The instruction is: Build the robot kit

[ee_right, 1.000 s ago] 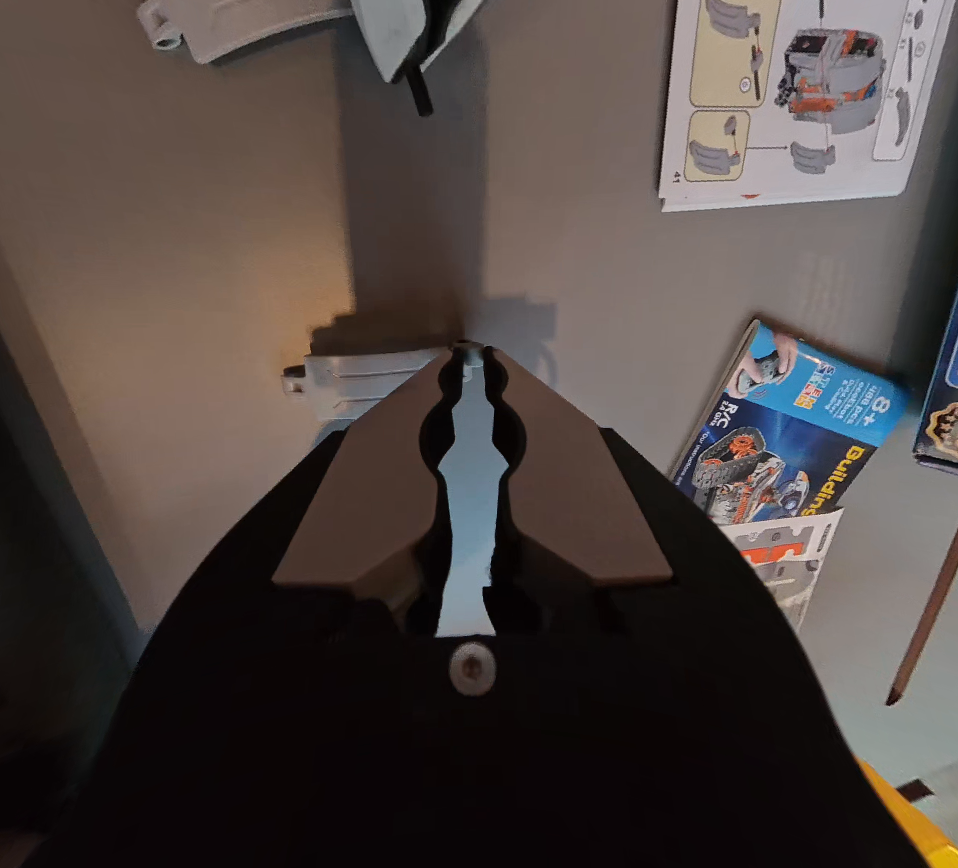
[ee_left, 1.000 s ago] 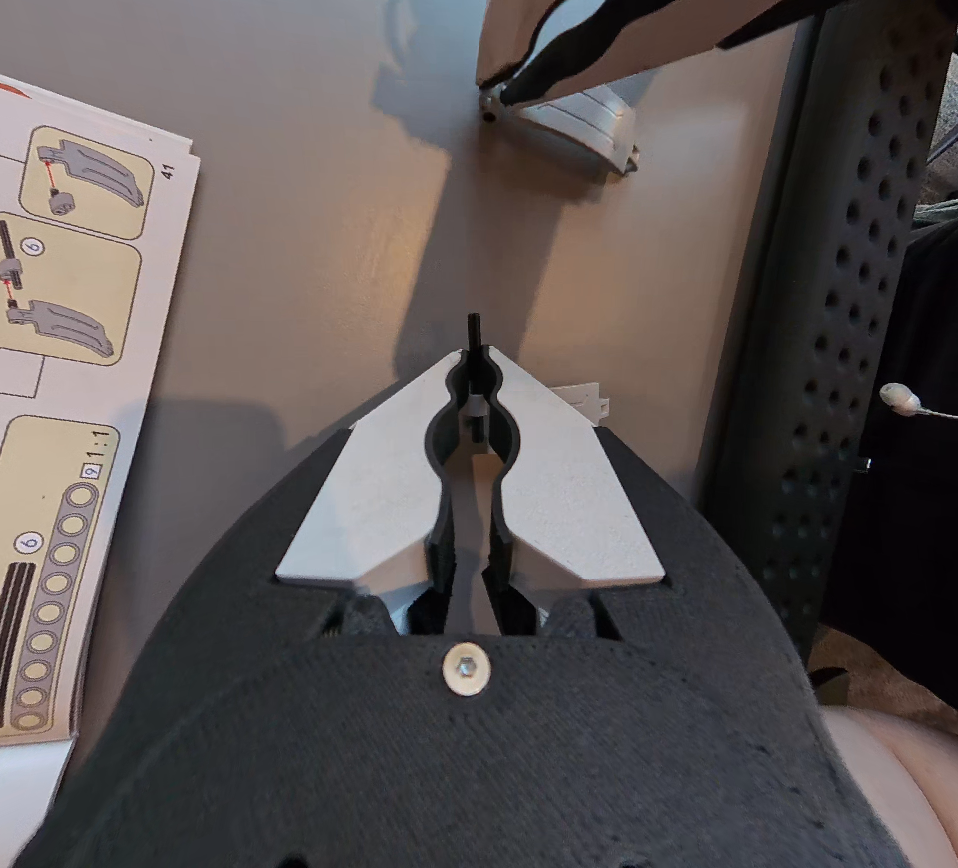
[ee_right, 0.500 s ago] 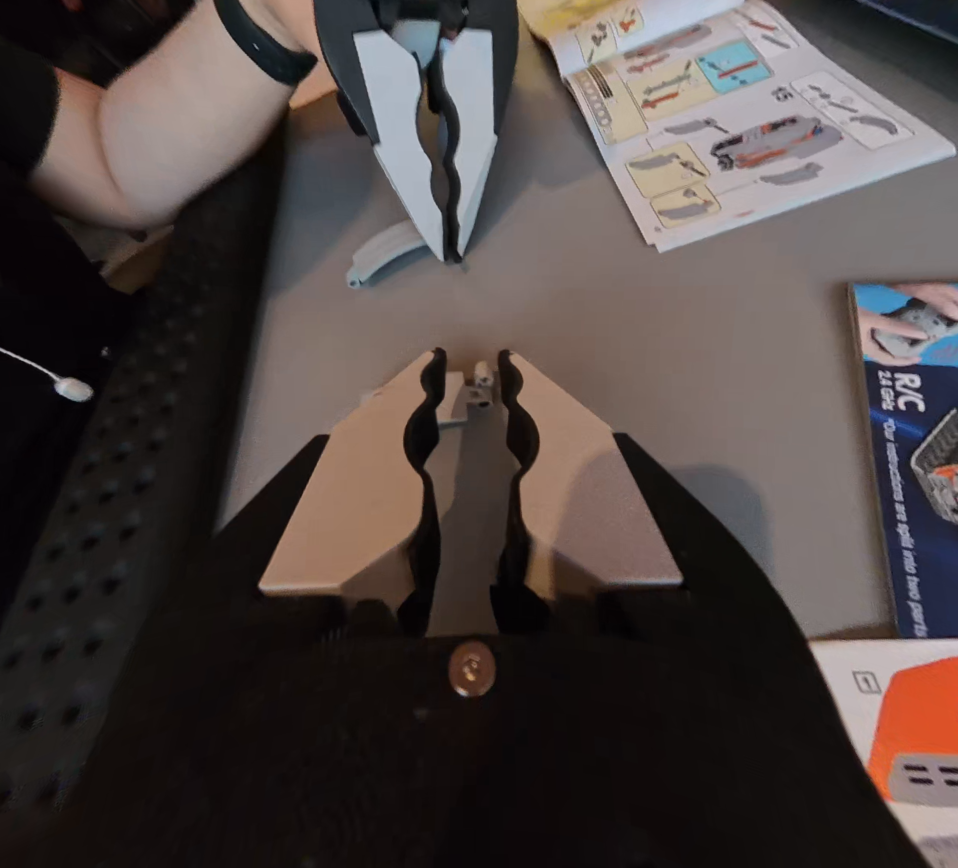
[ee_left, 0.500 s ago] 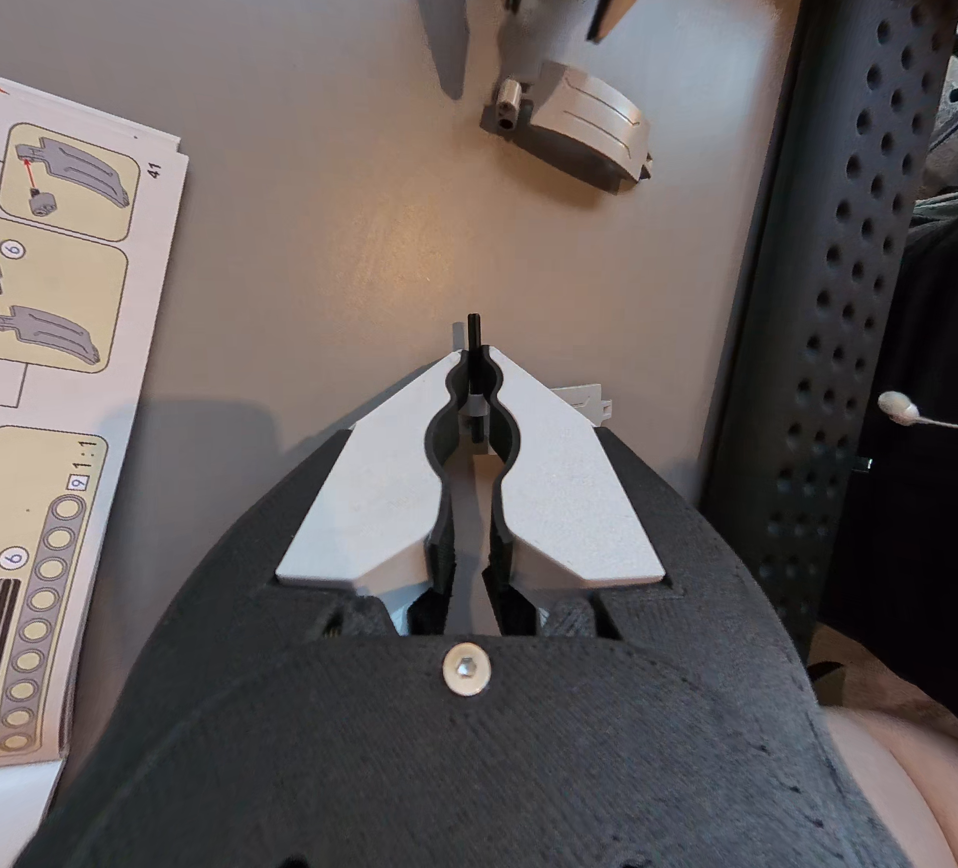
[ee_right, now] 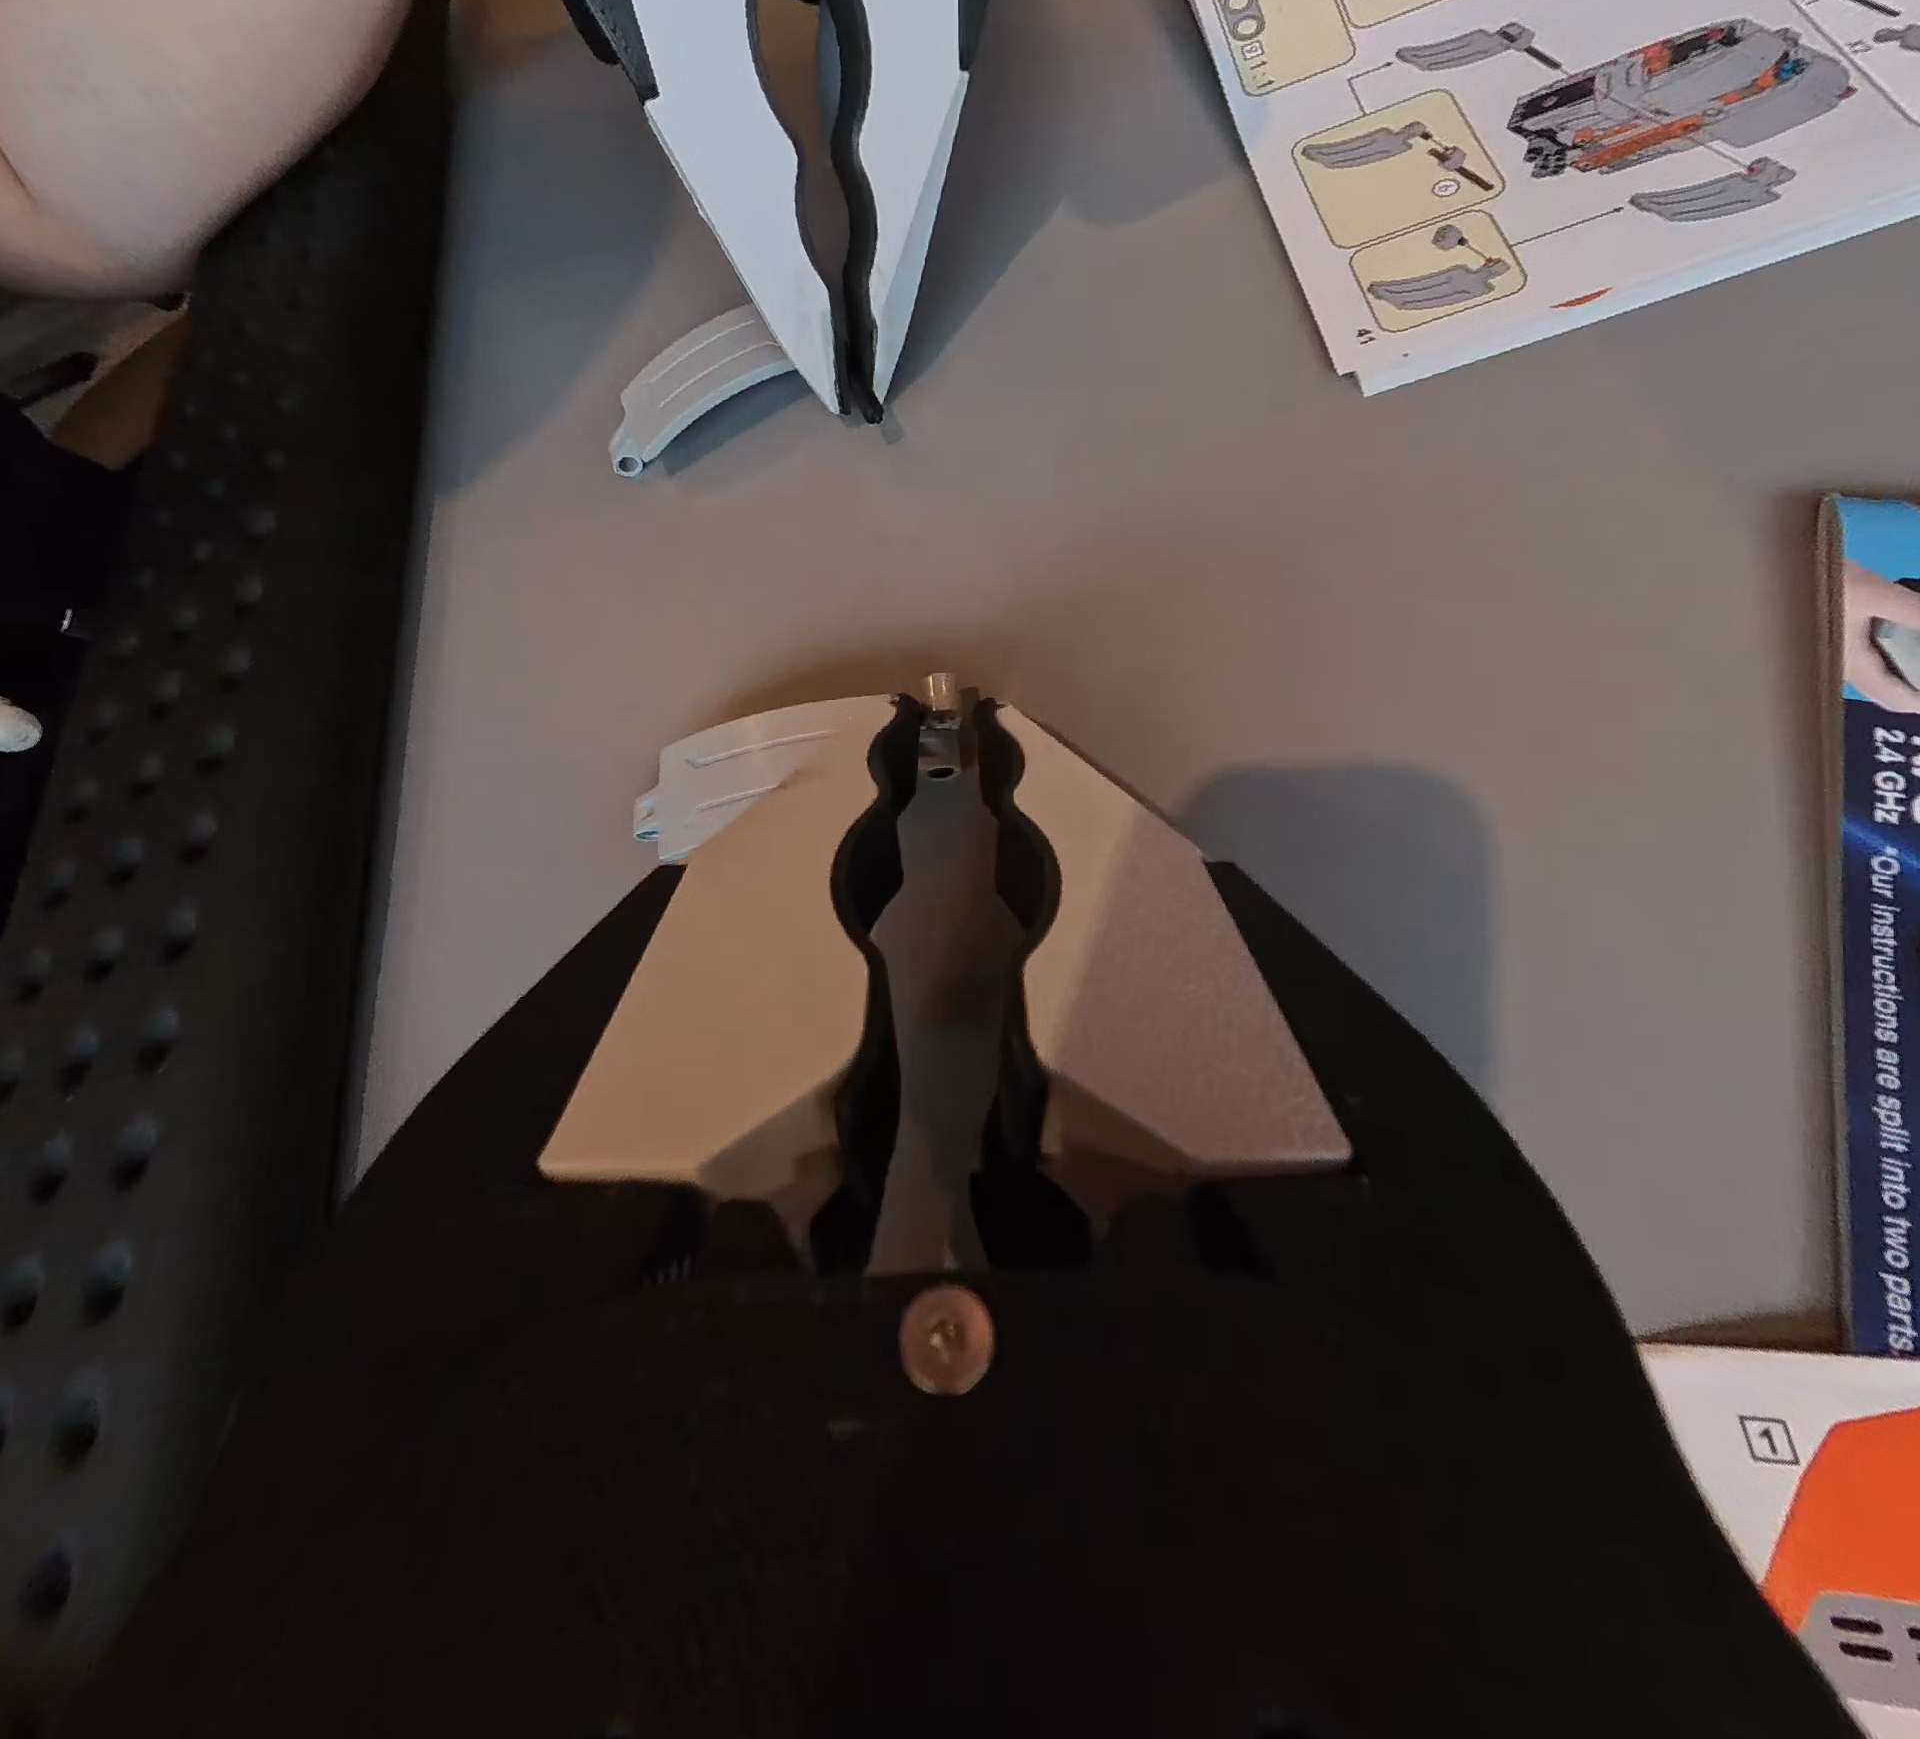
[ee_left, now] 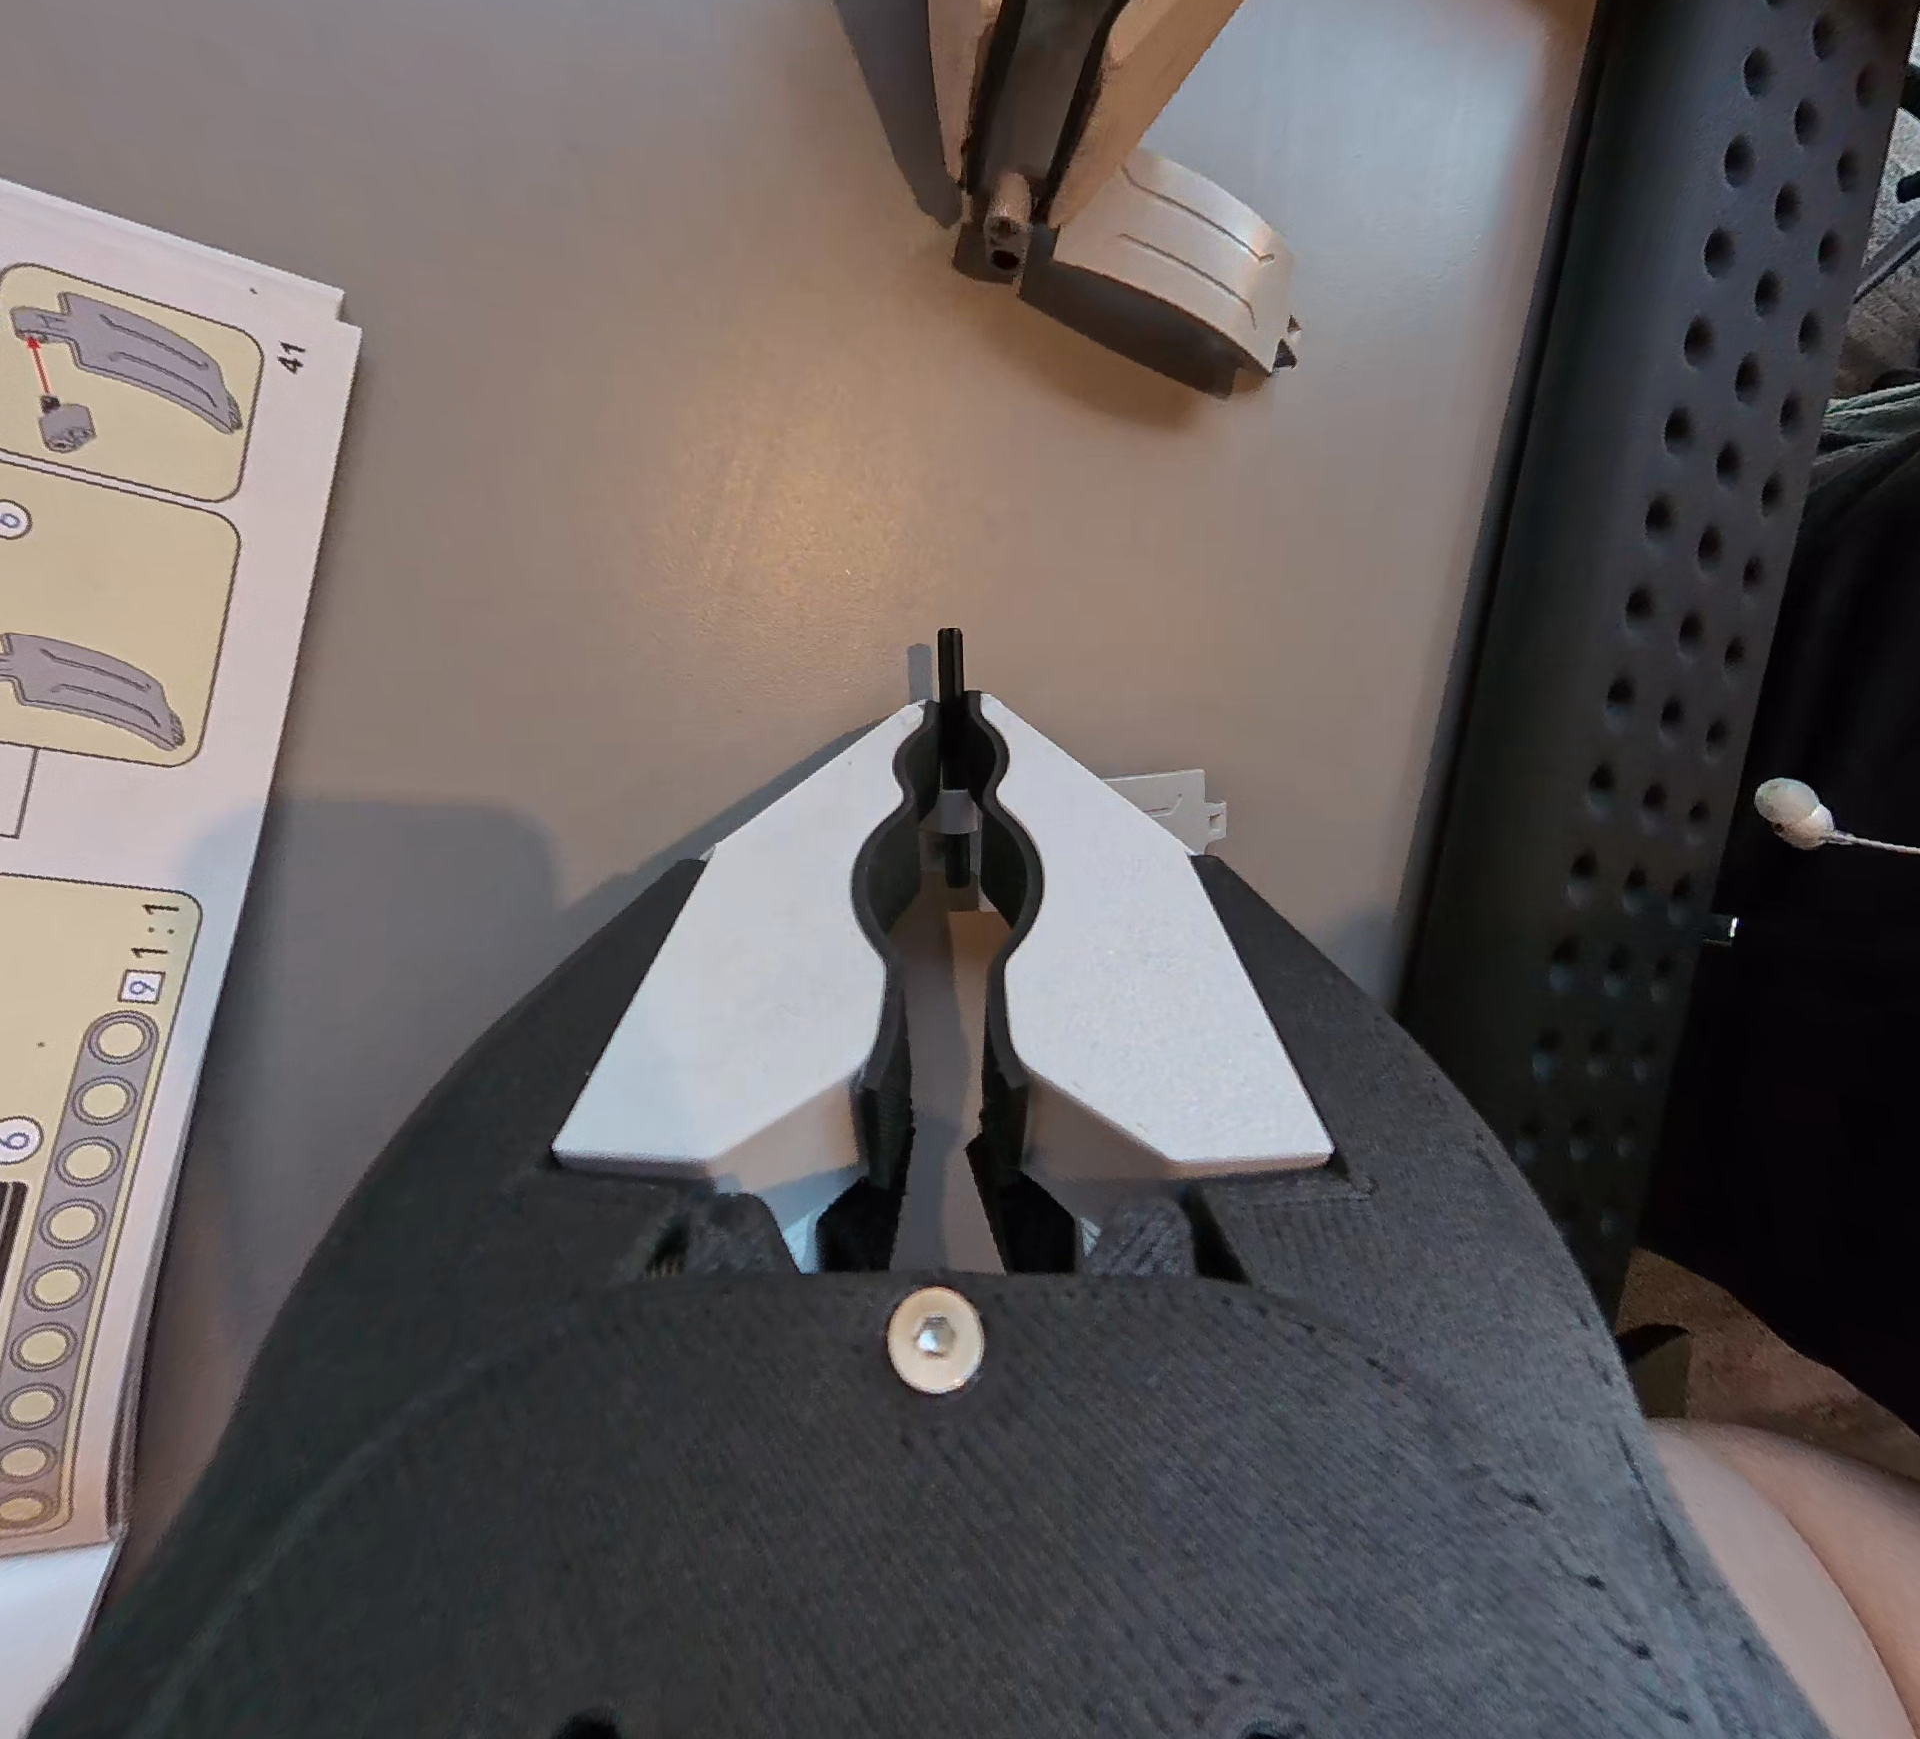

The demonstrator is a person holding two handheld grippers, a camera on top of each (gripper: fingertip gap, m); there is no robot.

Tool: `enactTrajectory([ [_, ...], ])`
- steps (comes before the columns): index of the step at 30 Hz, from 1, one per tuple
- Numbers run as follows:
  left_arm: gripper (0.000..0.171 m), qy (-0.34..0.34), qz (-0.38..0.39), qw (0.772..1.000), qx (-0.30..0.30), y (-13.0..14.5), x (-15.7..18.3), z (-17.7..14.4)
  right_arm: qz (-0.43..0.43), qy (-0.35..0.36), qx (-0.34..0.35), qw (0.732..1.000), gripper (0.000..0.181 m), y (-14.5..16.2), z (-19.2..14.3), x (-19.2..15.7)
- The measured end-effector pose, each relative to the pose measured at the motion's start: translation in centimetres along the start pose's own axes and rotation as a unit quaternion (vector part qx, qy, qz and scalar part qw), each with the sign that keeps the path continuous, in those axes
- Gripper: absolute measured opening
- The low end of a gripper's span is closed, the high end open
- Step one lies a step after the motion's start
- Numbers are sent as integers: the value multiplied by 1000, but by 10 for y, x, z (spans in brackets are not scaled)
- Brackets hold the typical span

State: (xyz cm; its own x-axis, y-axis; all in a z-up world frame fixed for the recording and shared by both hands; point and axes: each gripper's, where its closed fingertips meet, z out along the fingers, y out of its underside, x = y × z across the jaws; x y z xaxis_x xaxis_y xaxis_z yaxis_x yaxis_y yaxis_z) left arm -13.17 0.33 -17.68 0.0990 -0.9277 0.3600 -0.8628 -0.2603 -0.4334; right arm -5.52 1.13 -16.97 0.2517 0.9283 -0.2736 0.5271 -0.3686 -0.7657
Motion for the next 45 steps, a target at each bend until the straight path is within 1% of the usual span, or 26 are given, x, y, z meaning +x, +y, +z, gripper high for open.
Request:
enactTrajectory([
  [4, 1, 2, 3, 1000, 3, -2, 1, 1, -7, -8, 0, 1000, 6, -2, 2, -3],
  [7, 1, 9, 13, 1000, 12, -8, 6, 2, -21, -23, 24, 999, 6, -13, 4, -12],
  [12, 1, 14, 45, 999, 3, -13, 17, 11, -46, -32, 7, 998, 5, -21, 13, -24],
  [18, 2, 25, 62, 998, 13, -19, 24, 13, -53, -52, -4, 997, 5, -20, 24, -31],
  [31, 2, 34, 67, 997, 10, -19, 28, 15, -59, -65, 0, 996, 5, -21, 29, -34],
  [39, 1, 64, 52, 996, 16, -20, 33, 11, -130, -46, 8, 990, 5, -23, 27, -39],
  [45, 1, 85, 49, 995, 35, -23, 40, 3, -158, -39, 33, 986, 5, -31, 22, -43],
])
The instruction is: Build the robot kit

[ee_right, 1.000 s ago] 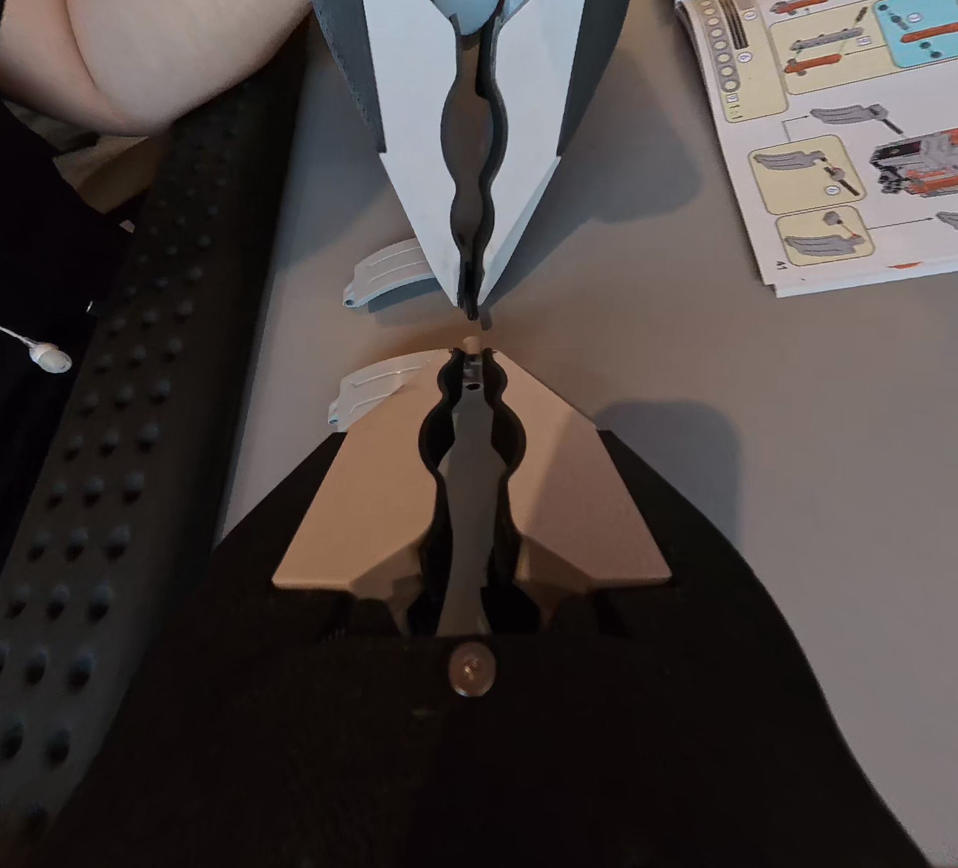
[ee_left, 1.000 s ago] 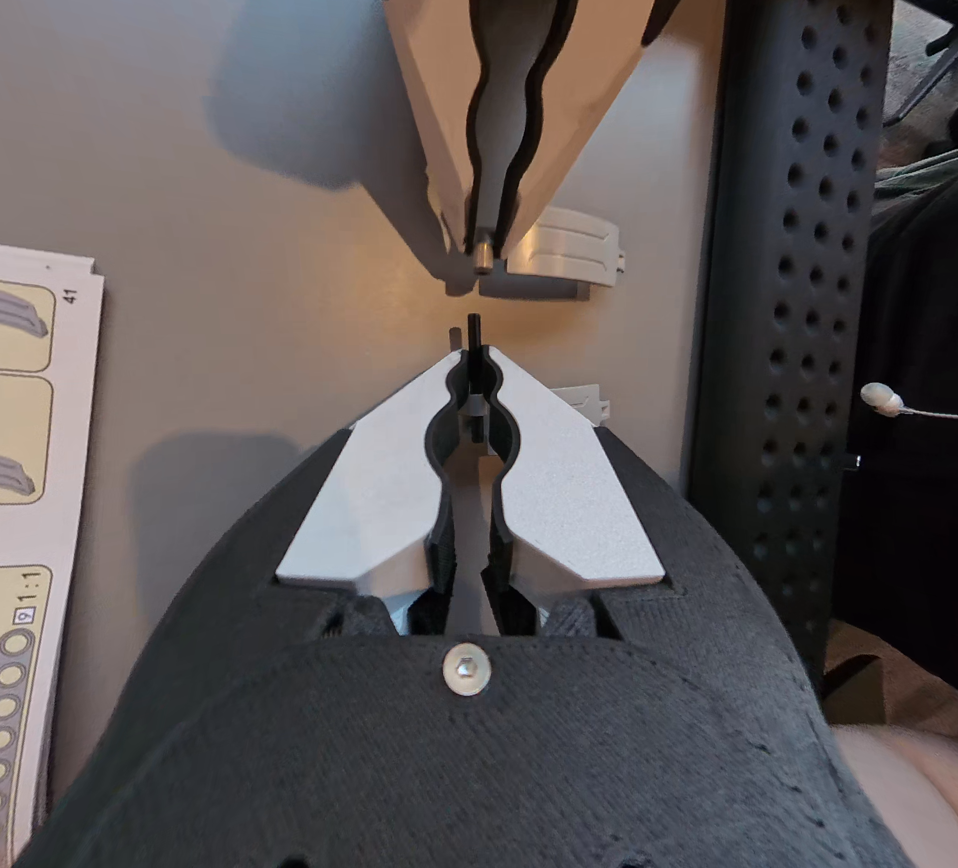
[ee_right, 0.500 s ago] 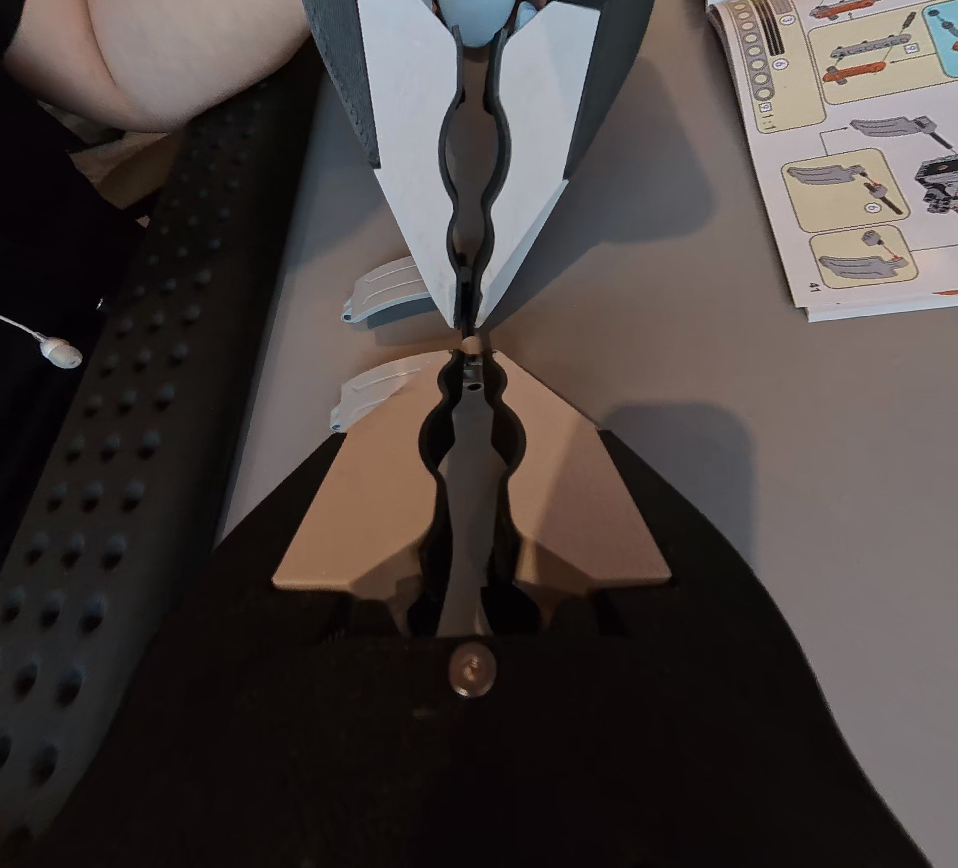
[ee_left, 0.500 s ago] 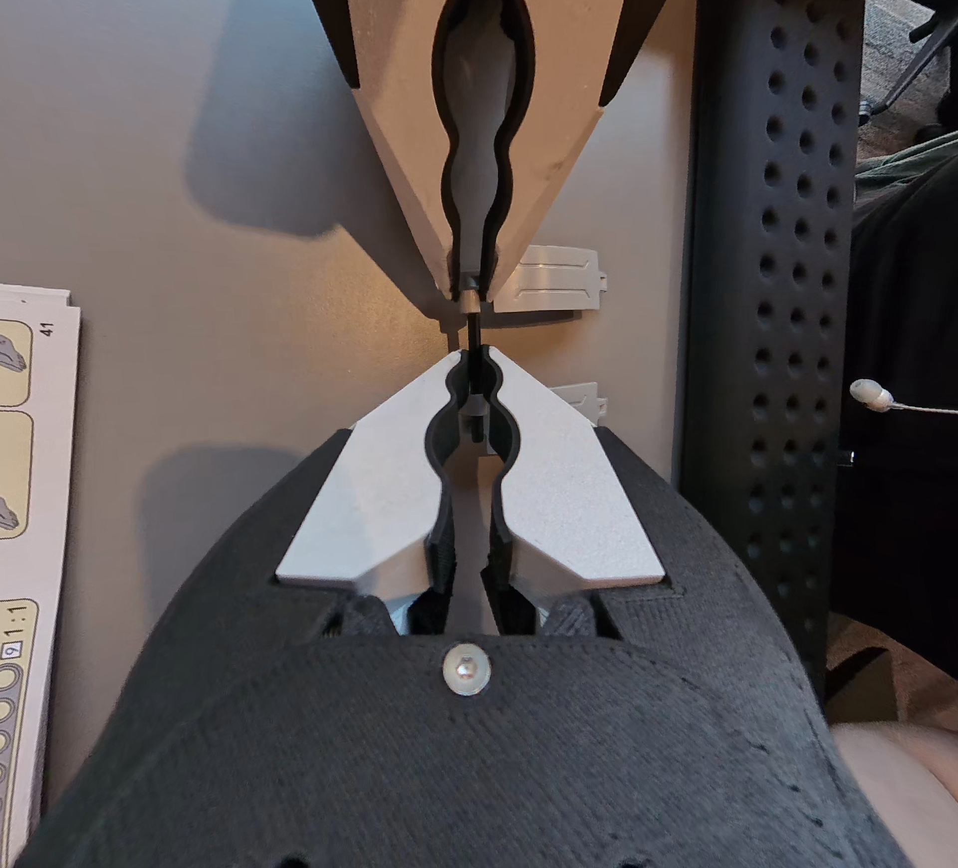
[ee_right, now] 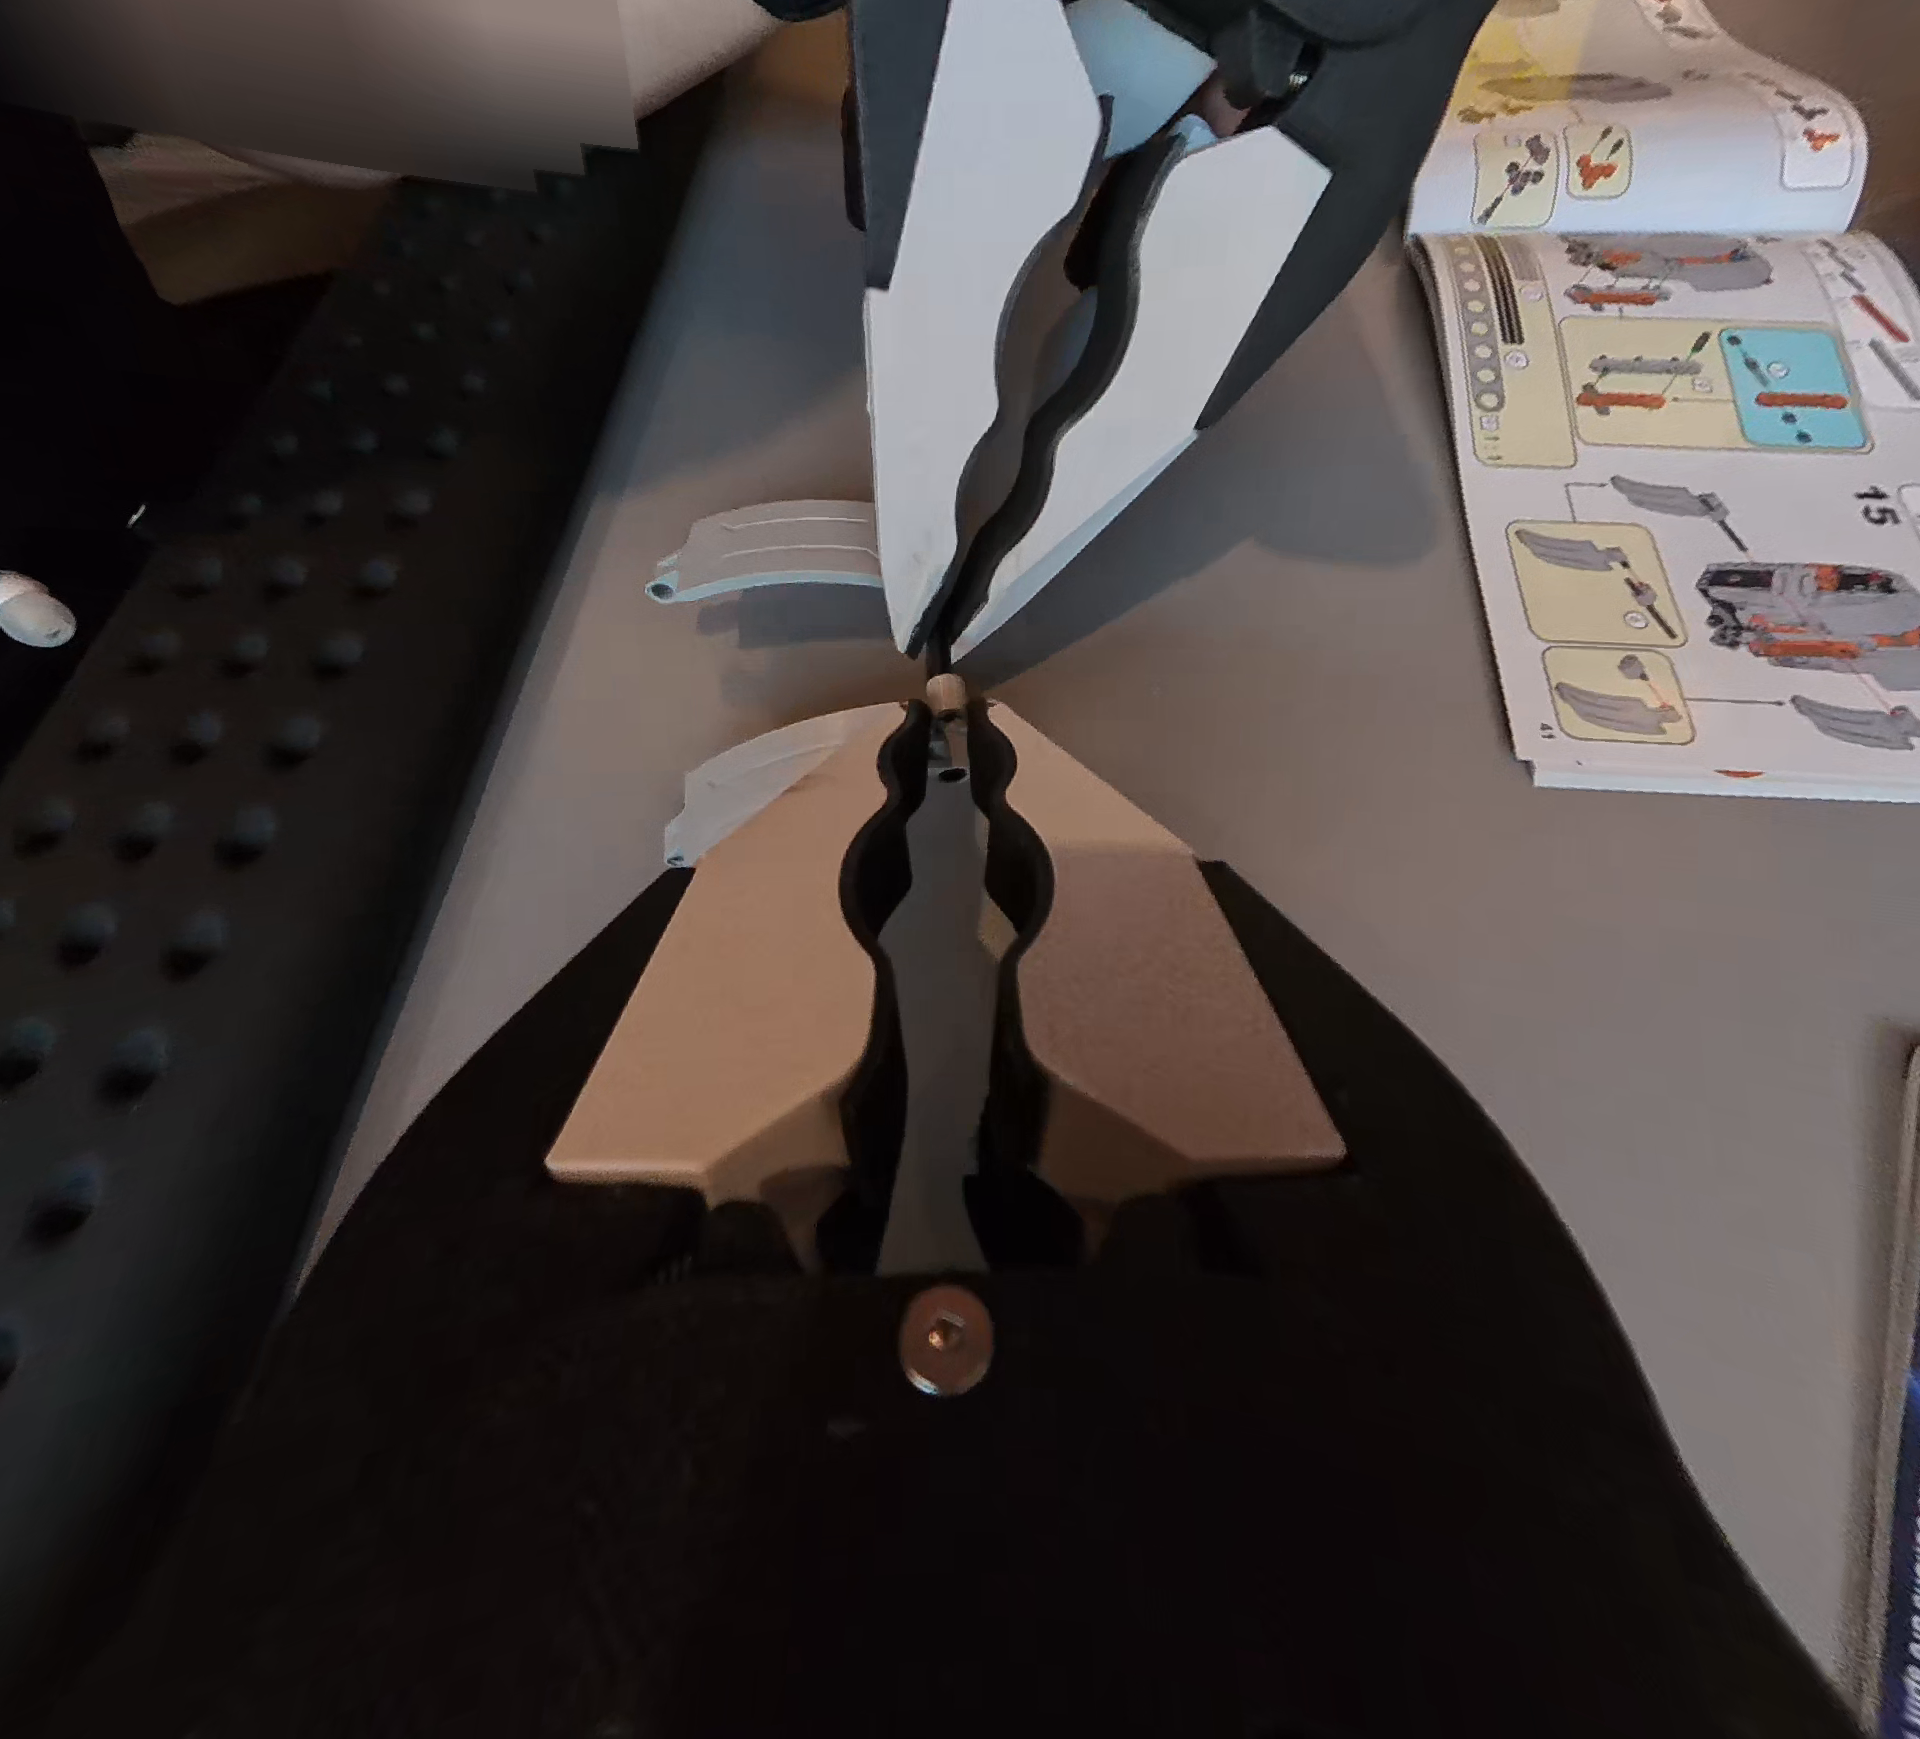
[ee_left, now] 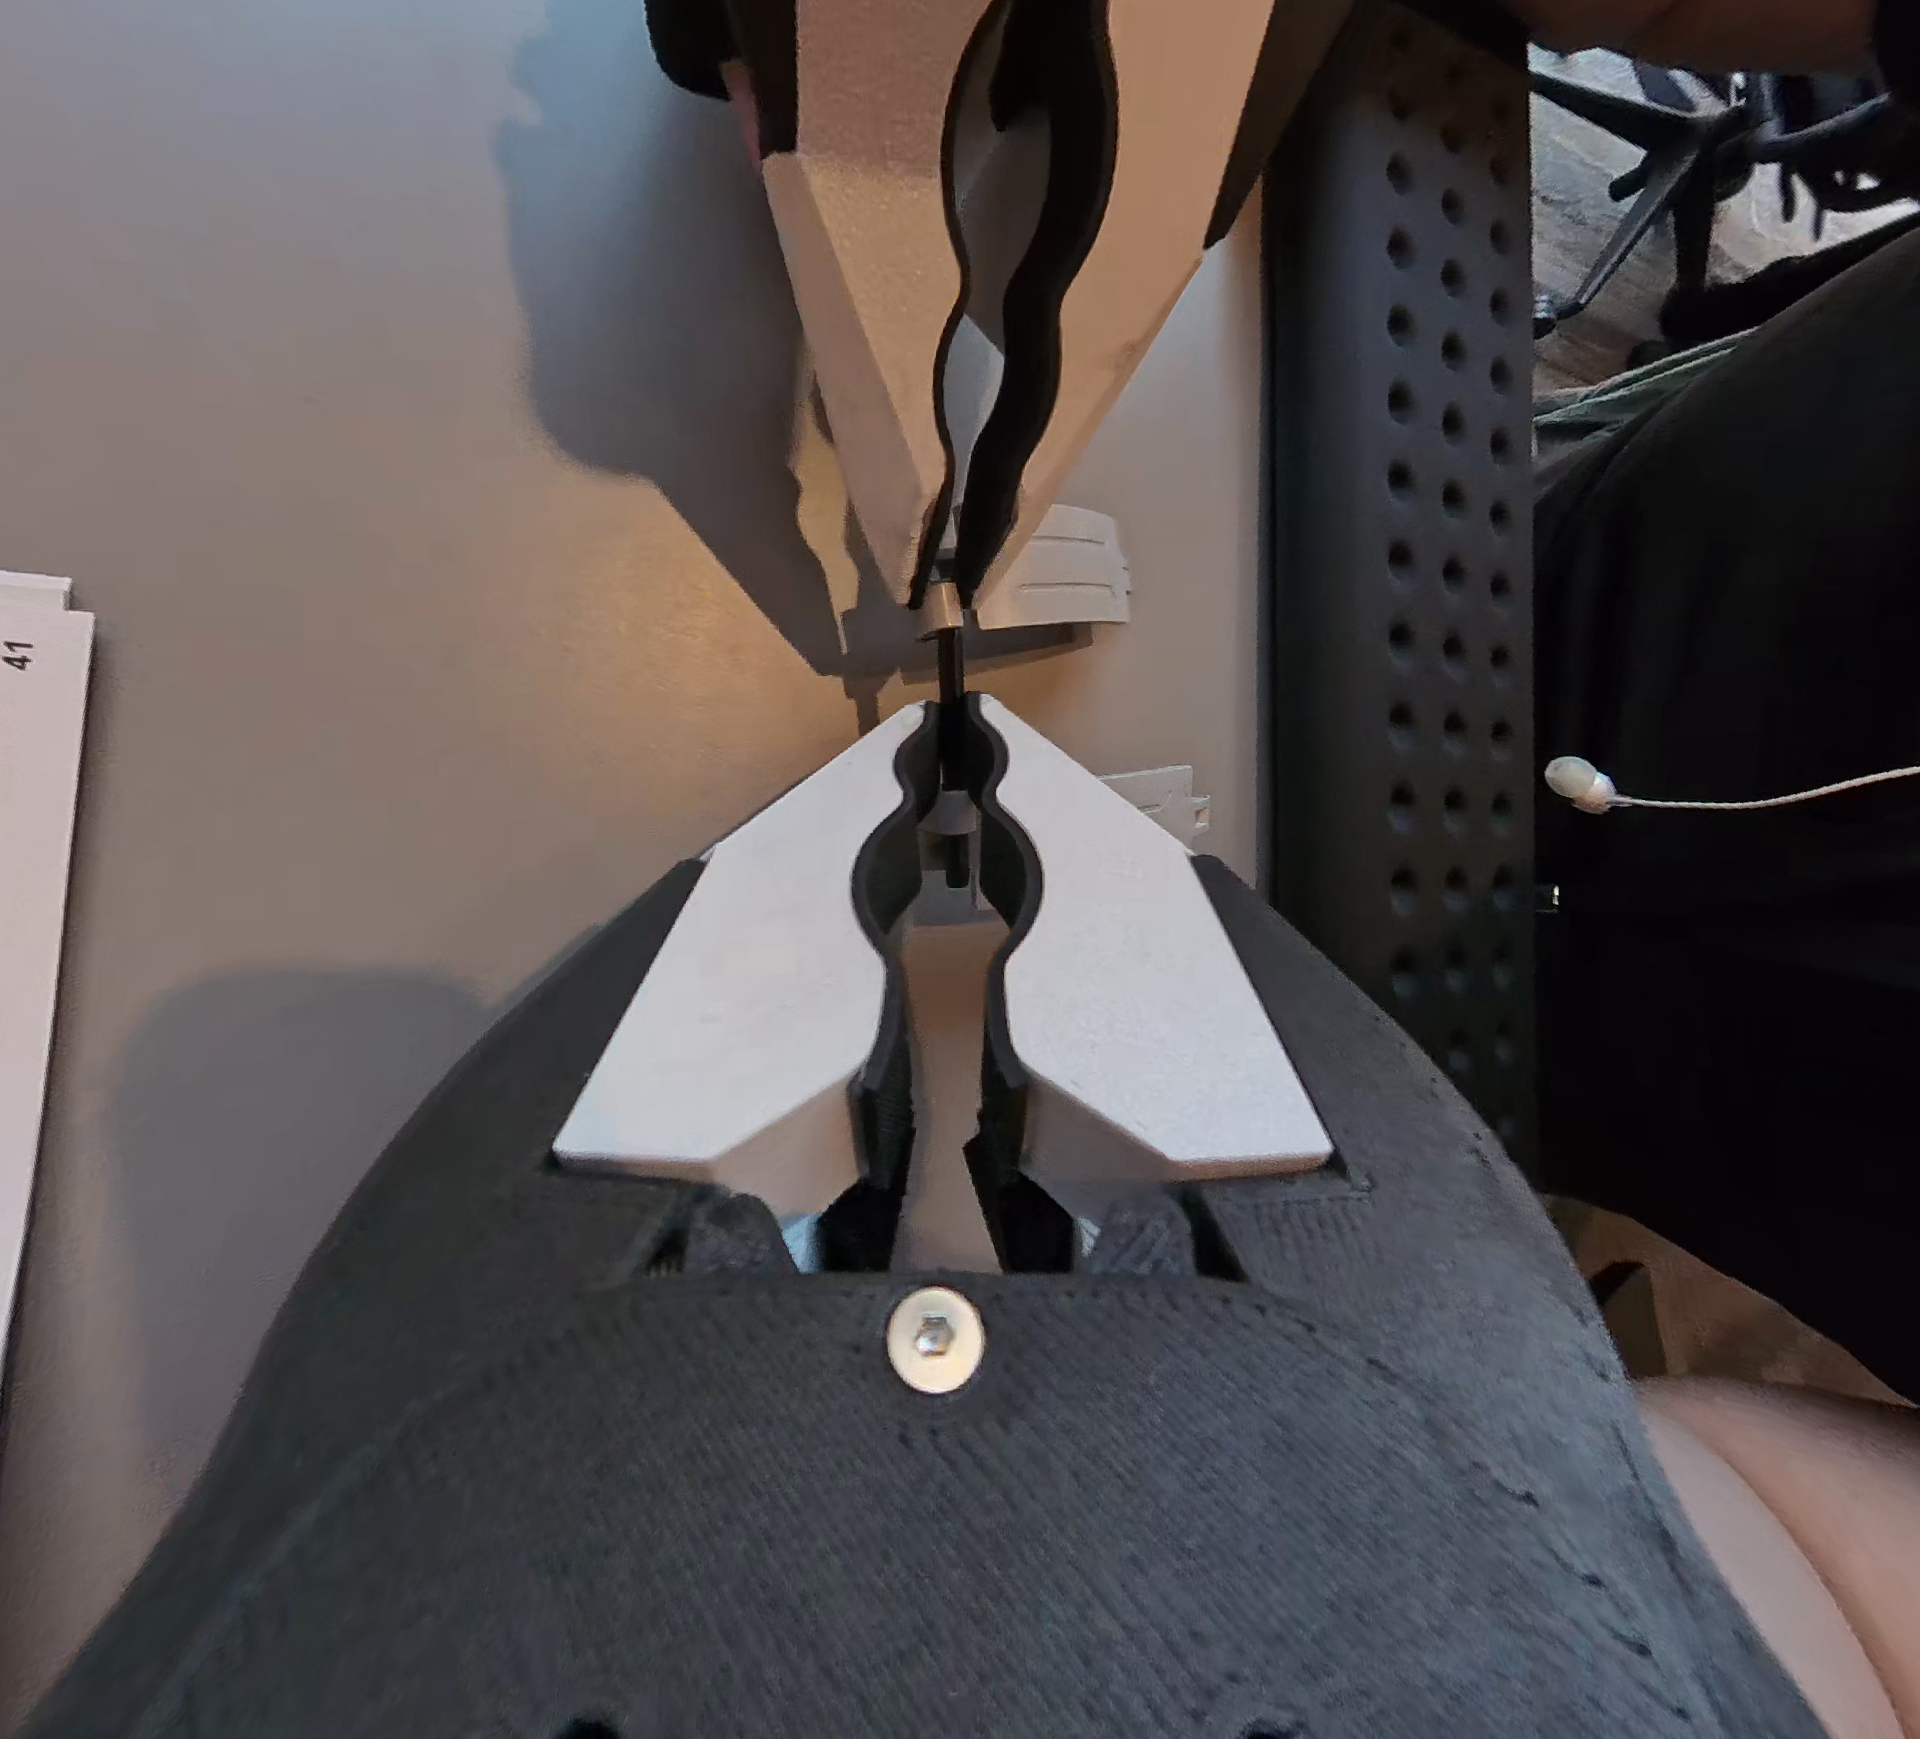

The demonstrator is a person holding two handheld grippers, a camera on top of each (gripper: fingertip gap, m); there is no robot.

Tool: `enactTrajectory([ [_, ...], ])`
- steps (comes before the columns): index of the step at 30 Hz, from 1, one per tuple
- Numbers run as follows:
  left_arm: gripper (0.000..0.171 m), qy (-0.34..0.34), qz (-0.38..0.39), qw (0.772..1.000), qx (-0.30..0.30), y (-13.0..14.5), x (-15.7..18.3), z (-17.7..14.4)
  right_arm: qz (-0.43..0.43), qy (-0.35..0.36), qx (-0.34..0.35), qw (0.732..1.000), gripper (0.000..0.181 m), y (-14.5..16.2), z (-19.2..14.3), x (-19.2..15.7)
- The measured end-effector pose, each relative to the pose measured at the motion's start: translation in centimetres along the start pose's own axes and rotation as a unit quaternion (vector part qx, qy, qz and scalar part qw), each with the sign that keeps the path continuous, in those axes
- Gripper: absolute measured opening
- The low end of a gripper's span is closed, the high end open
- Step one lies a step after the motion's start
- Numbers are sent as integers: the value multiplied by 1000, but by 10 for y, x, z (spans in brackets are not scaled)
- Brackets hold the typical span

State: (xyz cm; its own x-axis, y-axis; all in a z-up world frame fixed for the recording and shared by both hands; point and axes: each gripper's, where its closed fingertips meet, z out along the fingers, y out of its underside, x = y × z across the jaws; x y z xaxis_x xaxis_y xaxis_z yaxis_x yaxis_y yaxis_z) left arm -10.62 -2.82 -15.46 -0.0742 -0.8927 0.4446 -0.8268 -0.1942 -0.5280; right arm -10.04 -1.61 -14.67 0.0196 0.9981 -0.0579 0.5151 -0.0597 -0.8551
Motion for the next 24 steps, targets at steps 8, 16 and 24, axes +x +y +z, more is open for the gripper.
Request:
enactTrajectory([
  [8, 1, 10, -19, 1000, 12, -2, 1, -8, -38, 50, -10, 998, 5, -9, -1, 2],
  [16, 1, 14, -33, 999, -7, 4, 2, -5, -53, 74, -44, 995, 6, -8, 3, 2],
  [24, 1, 37, -34, 999, -11, 6, 9, -4, -78, 51, -13, 996, 6, -11, 4, -5],
])
